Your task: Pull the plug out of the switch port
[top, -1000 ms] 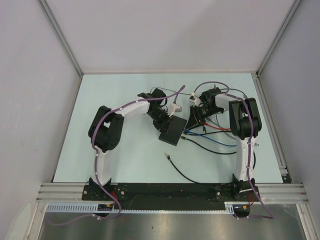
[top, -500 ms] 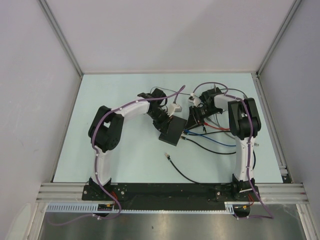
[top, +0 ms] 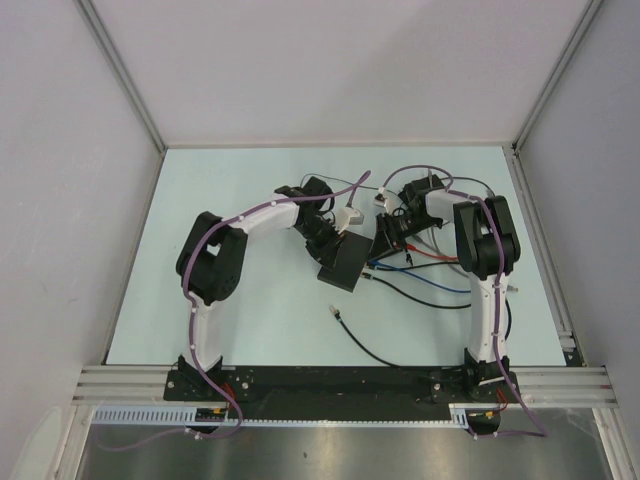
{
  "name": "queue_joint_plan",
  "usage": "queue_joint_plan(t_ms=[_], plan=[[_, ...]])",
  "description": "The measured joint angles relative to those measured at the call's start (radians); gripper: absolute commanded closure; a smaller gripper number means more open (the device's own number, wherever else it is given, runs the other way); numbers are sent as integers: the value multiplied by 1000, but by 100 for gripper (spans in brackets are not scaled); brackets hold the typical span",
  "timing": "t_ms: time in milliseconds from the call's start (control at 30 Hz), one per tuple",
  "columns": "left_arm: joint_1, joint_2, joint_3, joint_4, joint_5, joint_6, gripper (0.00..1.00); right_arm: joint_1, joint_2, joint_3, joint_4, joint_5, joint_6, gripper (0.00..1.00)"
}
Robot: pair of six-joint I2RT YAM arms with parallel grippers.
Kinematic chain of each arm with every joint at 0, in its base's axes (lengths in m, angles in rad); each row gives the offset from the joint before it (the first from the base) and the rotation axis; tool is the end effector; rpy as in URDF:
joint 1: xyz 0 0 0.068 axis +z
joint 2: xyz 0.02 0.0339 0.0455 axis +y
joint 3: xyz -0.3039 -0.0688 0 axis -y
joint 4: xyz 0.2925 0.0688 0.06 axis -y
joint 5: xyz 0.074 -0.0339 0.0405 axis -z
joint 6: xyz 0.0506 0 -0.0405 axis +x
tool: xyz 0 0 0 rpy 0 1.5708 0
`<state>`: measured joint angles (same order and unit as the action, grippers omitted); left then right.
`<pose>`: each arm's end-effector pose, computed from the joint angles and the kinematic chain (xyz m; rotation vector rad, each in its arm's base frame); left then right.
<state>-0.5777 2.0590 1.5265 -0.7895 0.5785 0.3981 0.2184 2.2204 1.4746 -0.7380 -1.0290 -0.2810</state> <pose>0.3817 -0.2818 0.1723 1.4160 2.4442 -0.8683 0.4476 0.1437 0.1014 -0.7162 2.5454 1.4899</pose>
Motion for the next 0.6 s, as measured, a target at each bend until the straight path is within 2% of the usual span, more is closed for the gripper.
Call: queue_joint_plan(t_ms=[333, 600], plan=[[-1, -6, -9, 10, -1, 4, 83, 5, 10, -2, 11, 9, 8, 81], [-1, -6, -10, 10, -1, 4, 83, 5, 19, 10, -1, 19, 38, 87]])
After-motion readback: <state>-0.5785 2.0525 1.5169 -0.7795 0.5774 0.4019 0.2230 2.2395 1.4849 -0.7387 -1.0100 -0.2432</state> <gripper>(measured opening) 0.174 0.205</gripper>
